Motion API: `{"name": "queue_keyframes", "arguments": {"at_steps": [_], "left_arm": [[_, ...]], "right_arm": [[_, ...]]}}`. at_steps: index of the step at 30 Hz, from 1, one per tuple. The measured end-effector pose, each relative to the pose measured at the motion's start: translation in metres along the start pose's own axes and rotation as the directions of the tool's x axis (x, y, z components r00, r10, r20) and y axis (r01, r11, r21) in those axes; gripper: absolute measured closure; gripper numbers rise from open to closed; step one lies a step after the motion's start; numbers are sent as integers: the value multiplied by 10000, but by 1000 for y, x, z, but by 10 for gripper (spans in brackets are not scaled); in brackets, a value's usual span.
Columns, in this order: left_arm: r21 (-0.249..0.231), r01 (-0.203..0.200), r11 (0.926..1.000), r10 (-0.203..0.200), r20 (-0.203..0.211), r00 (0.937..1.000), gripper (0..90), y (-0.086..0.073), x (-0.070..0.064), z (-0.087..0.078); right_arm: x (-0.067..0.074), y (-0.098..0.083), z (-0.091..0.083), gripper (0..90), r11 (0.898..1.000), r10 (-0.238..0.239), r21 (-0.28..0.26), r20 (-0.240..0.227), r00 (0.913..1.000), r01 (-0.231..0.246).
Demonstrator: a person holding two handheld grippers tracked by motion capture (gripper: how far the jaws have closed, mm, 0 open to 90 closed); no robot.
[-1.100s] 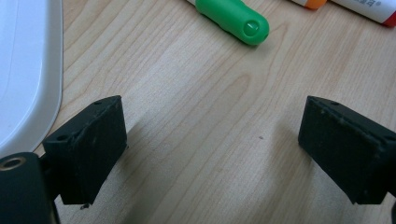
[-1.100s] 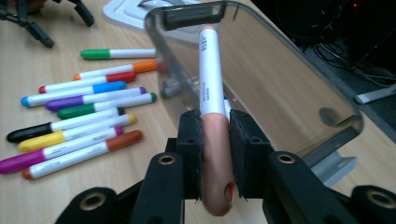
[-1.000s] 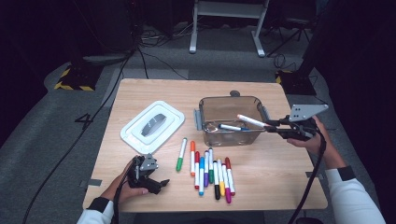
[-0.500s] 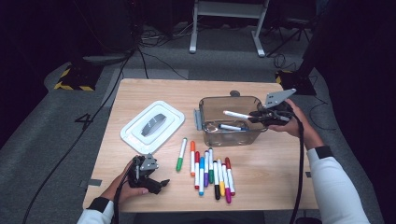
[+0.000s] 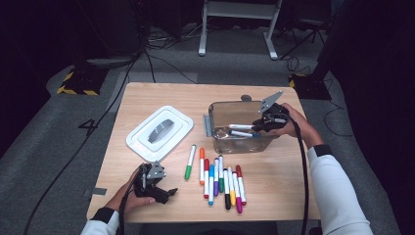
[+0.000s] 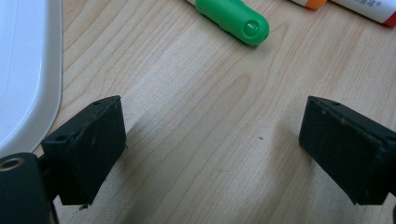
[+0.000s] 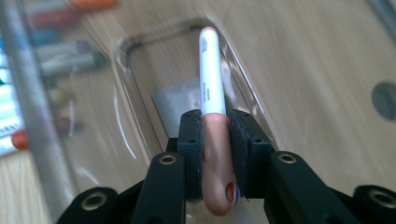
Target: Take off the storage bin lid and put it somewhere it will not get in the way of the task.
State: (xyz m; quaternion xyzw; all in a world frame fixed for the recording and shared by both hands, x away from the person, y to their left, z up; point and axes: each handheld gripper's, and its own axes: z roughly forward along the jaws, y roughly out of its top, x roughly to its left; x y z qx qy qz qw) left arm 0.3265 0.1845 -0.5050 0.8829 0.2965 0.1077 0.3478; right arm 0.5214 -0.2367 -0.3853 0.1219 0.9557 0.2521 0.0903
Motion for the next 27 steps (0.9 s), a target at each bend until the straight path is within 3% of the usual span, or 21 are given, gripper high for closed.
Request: {"name": "queue_keyframes", "arguments": {"at_steps": [3,7,11,16,20,27], "left_arm": [[1,2,10000,-2,2,10000,78,0,0,0],[1,-1,10000,1,-4,10000,78,0,0,0],[3,-2,10000,2,-2,10000,78,0,0,0],[0,6,10000,-6,3,10000,78,0,0,0],[-2,5,10000,-5,-4,10000,78,0,0,0],[4,15,10000,-15,-25,10000,78,-1,-1,-1]], "right_arm": [[-1,-3,3,741,9998,97,163,18,10000,-97],[-2,-6,0,647,9992,392,-70,336,9987,-390],[-3,-11,-7,591,9955,750,-628,569,9956,-714],[0,-18,-21,474,9836,1358,-1332,1035,9853,-1215],[9,-21,-37,360,9752,1658,-1704,1419,9759,-1409],[36,-32,-61,289,9577,1908,-2496,1788,9652,-1431]]}}
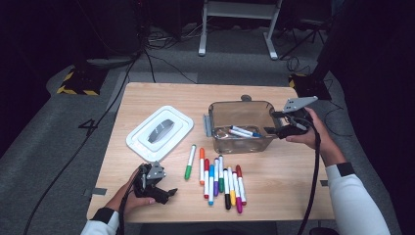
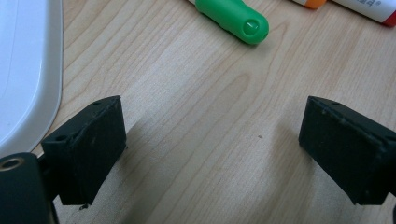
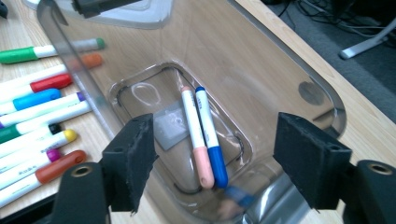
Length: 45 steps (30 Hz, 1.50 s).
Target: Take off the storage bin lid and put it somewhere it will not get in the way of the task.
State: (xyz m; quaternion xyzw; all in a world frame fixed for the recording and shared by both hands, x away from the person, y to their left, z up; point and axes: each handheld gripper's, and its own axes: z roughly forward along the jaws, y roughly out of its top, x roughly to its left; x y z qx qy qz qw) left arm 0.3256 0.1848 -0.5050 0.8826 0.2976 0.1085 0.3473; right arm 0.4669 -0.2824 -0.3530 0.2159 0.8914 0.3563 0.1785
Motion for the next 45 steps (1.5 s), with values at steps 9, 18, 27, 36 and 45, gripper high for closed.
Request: {"name": "queue_keyframes", "arguments": {"at_steps": [9,18,27,36,45], "left_arm": [[-1,-12,10000,12,10,10000,78,0,0,0],[-1,-10,10000,10,10,10000,78,0,0,0],[3,-19,10000,19,16,10000,77,0,0,0],[22,-31,10000,31,22,10000,74,1,0,0],[27,-25,10000,25,21,10000,74,0,0,0]], "right_arm": [[24,-19,-30,231,9994,-29,-338,586,9983,49],[59,-56,-31,242,9980,416,-485,263,9988,-403],[93,-91,-6,248,9953,901,-318,-434,9950,-915],[124,-96,32,264,9944,1044,-30,-1280,9863,-1057],[137,-81,59,272,9952,978,67,-1491,9840,-979]]}}
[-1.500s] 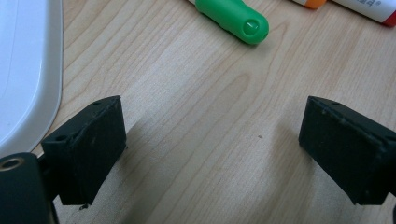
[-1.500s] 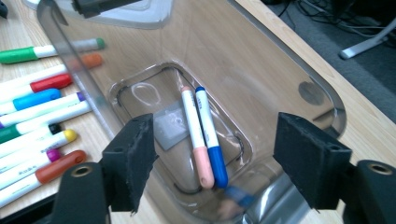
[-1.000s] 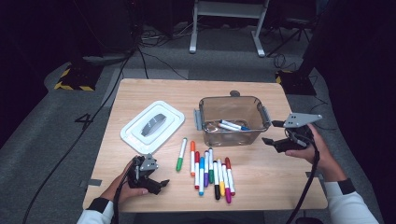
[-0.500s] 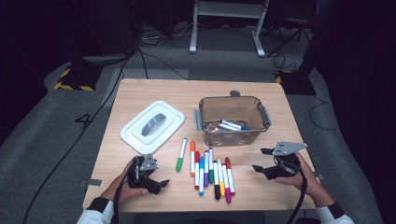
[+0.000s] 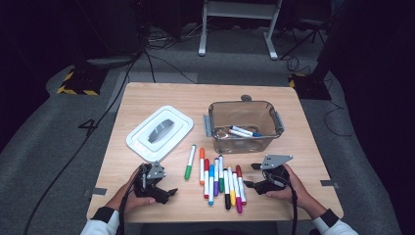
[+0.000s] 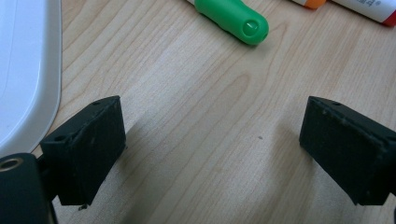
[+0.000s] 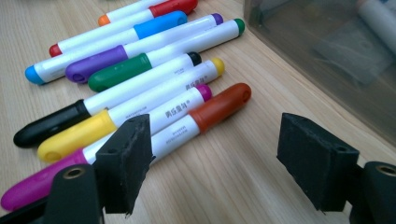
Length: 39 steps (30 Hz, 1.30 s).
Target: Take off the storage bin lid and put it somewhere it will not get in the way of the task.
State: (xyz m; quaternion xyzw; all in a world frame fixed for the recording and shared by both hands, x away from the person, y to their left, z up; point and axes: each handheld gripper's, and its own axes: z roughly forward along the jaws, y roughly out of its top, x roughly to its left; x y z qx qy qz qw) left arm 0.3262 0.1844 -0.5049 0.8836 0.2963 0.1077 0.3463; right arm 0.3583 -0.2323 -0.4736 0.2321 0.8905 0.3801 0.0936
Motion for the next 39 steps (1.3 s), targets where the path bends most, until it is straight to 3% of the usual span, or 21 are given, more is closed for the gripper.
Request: {"name": "queue_keyframes", "arguments": {"at_steps": [15,18,20,31,35,39], "left_arm": [[0,-1,10000,1,1,10000,74,0,0,0],[-1,-2,10000,2,1,10000,74,0,0,0],[0,-1,10000,1,-1,10000,74,0,0,0],[-7,-4,10000,4,2,10000,74,0,0,0],[-5,-7,10000,7,0,10000,74,0,0,0],[-1,1,10000,-1,1,10000,74,0,0,0]], "right_arm": [[-4,5,25,322,9982,361,474,345,9988,-377],[-7,1,25,403,9974,264,654,480,9985,-295],[-12,-2,24,449,9963,446,702,593,9972,-487],[-30,-12,13,729,9957,784,426,980,9921,-829],[-33,-15,11,745,9943,977,343,960,9906,-1014],[-34,-16,9,752,9957,796,395,1054,9912,-842]]}}
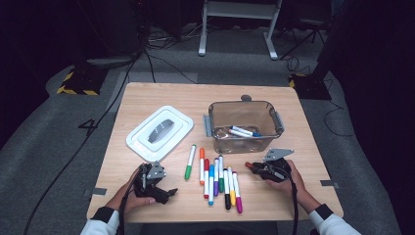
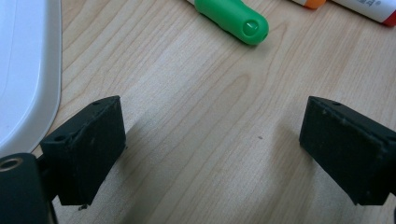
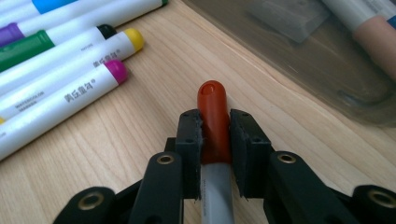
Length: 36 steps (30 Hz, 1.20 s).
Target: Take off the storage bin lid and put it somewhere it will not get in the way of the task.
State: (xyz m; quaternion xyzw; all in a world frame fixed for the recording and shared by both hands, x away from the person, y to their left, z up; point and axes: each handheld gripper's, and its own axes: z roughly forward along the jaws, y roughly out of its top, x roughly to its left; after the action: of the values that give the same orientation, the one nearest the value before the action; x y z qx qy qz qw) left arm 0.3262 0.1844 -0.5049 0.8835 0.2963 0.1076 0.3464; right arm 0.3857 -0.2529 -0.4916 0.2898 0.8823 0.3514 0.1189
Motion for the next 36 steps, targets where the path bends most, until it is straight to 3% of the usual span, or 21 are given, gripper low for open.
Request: {"name": "queue_keyframes", "arguments": {"at_steps": [5,11,19,26,29,36], "left_arm": [[-4,-15,10000,15,19,10000,74,0,0,0],[-7,-13,10000,13,21,10000,74,0,0,0],[-5,-17,10000,17,18,10000,74,0,0,0],[-4,-17,10000,18,19,10000,74,0,0,0],[-7,-15,10000,15,19,10000,74,0,0,0],[-8,-13,10000,13,19,10000,74,0,0,0]], "right_arm": [[-8,-5,-9,753,9977,541,-388,-311,9980,-553],[-7,-5,-29,754,9932,350,-1103,-144,9993,-364],[-14,-4,-63,754,9746,377,-2194,-369,9986,-449],[-17,2,-92,754,9591,-106,-2831,-250,9996,31],[-16,11,-104,754,9507,-523,-3062,-47,9986,483],[-28,37,-120,754,9408,-890,-3270,172,9959,897]]}}
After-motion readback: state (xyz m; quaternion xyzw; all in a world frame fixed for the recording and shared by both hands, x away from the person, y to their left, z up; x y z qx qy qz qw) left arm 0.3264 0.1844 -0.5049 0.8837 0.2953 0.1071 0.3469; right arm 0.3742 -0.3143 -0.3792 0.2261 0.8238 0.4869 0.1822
